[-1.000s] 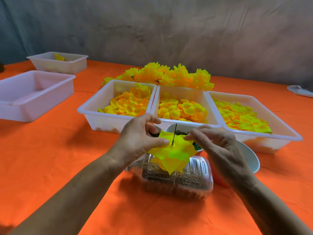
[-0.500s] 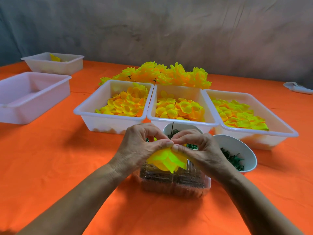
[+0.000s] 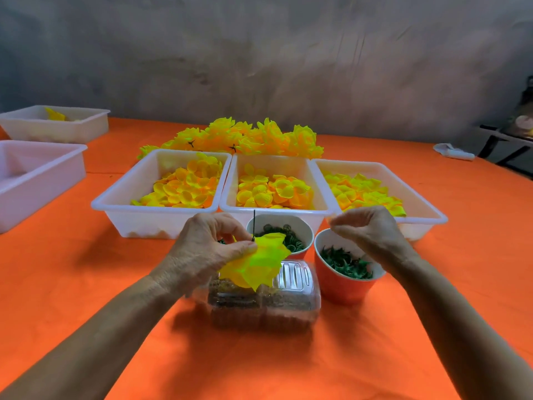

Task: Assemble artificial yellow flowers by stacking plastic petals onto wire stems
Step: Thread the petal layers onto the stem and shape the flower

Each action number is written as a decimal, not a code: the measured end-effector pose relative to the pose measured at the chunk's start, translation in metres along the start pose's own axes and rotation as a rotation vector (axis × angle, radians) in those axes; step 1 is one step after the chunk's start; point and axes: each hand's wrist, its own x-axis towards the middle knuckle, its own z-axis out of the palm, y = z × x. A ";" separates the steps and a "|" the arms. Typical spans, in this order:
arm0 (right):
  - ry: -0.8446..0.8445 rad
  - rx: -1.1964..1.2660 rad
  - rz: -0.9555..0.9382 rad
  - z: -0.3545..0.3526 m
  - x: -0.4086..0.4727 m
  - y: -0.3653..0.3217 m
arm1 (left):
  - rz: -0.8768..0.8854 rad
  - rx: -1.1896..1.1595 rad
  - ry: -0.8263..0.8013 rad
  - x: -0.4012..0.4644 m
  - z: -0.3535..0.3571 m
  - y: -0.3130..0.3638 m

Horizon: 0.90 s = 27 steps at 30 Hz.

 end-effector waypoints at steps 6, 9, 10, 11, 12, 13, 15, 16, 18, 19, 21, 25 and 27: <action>-0.253 -0.587 0.084 0.006 0.003 0.021 | -0.033 -0.029 -0.038 0.002 -0.001 0.001; -0.386 -0.789 0.030 0.011 0.001 0.017 | -0.033 -0.019 -0.048 0.001 -0.002 -0.001; -0.415 -0.796 0.017 0.012 0.002 0.017 | -0.033 -0.014 -0.051 0.000 -0.002 -0.002; -0.421 -0.793 0.015 0.012 0.001 0.017 | -0.033 -0.010 -0.048 0.000 -0.002 -0.003; -0.406 -0.799 0.006 0.012 0.001 0.018 | -0.036 -0.007 -0.041 -0.001 -0.002 -0.004; -0.384 -0.813 0.011 0.012 0.000 0.019 | -0.040 -0.006 -0.033 -0.001 -0.001 -0.004; -0.351 -0.839 0.033 0.011 -0.001 0.021 | -0.042 -0.014 -0.019 -0.001 0.000 -0.004; -0.359 -0.846 0.042 0.010 -0.002 0.021 | -0.042 -0.015 -0.015 -0.001 0.000 -0.004; -0.374 -0.860 0.045 0.009 -0.002 0.021 | -0.043 -0.015 -0.011 -0.001 0.000 -0.003; -0.348 -0.869 0.028 0.009 -0.001 0.022 | -0.043 -0.018 -0.010 -0.002 0.000 -0.003; -0.251 -0.837 -0.010 0.006 0.001 0.022 | -0.042 -0.019 -0.006 -0.002 0.001 -0.002; -0.154 -0.313 0.109 -0.003 0.003 0.022 | -0.052 -0.028 -0.011 -0.001 0.001 -0.002; -0.131 -0.051 0.183 -0.005 0.001 0.023 | -0.050 -0.032 -0.012 -0.001 0.001 -0.001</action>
